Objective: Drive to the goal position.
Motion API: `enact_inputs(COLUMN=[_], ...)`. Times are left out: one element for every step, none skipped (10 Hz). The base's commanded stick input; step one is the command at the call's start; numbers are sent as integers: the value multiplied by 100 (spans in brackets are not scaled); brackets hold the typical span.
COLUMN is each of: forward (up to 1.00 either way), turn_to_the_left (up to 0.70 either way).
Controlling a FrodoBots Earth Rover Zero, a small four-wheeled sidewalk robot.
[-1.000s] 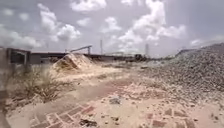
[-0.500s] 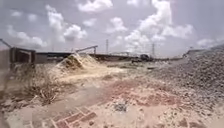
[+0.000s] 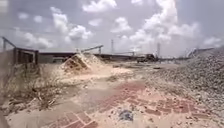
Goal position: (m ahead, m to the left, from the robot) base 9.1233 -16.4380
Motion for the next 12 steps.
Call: enact_inputs(forward=[44, 44, 44, 44, 44, 44, 44, 44, 44, 44, 44, 44], turn_to_the_left=[27, 27, 27, 27, 27, 27, 27, 27, 27, 27, 27, 27])
